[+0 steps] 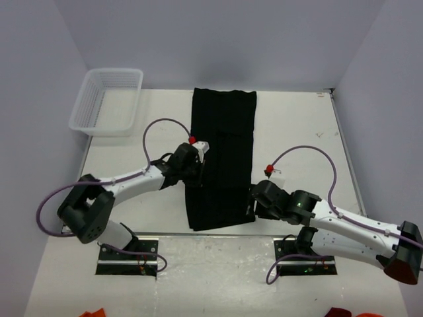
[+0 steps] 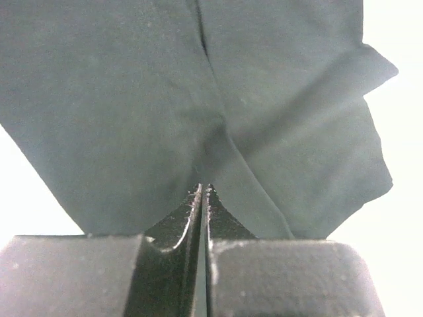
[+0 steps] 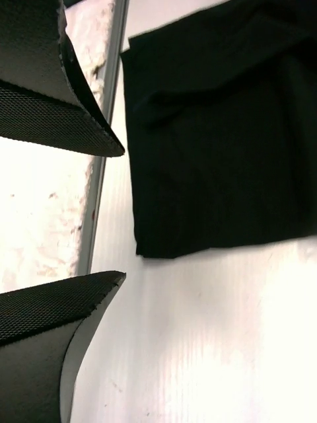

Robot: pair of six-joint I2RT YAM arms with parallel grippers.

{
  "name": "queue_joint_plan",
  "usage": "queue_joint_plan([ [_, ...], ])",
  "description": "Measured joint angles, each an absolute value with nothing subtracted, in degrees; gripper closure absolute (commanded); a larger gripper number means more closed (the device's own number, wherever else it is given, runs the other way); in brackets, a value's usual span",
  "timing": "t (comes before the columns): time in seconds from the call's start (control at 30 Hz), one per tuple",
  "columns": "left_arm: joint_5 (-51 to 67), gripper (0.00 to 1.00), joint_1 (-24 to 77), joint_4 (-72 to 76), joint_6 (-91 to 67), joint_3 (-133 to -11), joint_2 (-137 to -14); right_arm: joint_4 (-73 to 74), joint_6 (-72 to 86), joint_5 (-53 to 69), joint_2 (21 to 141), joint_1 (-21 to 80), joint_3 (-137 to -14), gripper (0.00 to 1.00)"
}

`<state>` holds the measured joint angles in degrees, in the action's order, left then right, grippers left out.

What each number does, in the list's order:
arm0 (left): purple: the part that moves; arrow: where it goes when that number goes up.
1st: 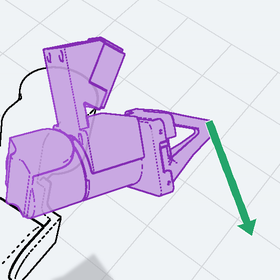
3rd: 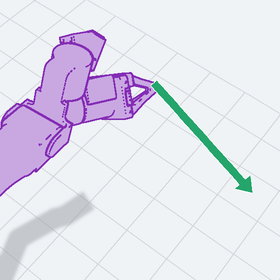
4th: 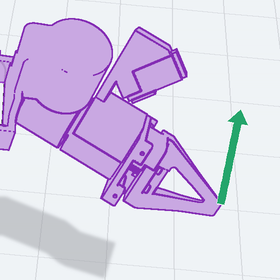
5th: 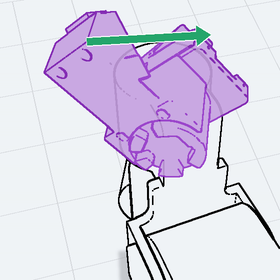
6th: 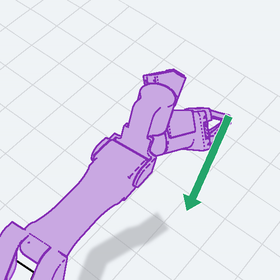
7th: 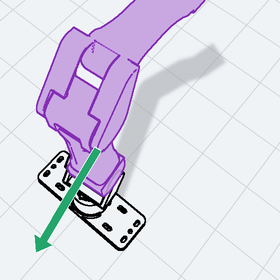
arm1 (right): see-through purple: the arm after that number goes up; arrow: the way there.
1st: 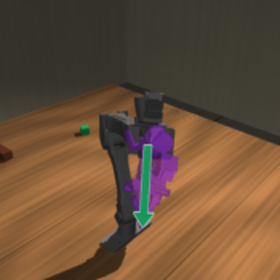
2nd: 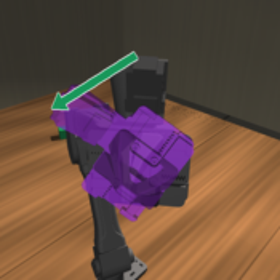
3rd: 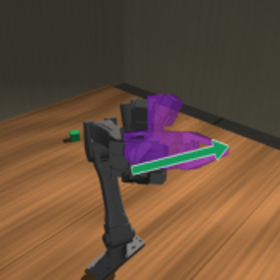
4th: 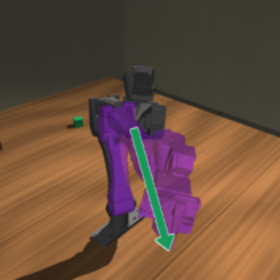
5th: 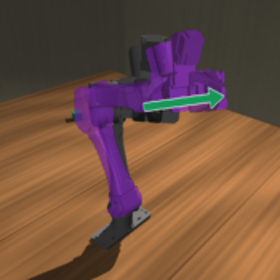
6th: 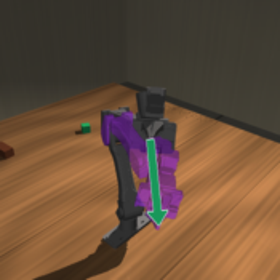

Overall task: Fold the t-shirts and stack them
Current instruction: Grab the bottom of the folded rectangular tshirt with both arms

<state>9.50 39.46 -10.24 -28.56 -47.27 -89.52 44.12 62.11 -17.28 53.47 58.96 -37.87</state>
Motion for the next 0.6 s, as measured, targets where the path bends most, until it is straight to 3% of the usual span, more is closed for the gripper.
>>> queue_joint_plan([
  [0.2, 2.7, 0.77, 40.7, -14.7, -30.7, -44.4, -71.7, 43.1, 66.2, -17.5, 50.6, 56.8, -31.8, 0.34],
  [0.6, 1.3, 0.75, 40.6, -21.0, -32.4, -39.9, -60.9, 35.4, 72.9, -17.1, 52.4, 56.1, -23.1, 0.41],
])
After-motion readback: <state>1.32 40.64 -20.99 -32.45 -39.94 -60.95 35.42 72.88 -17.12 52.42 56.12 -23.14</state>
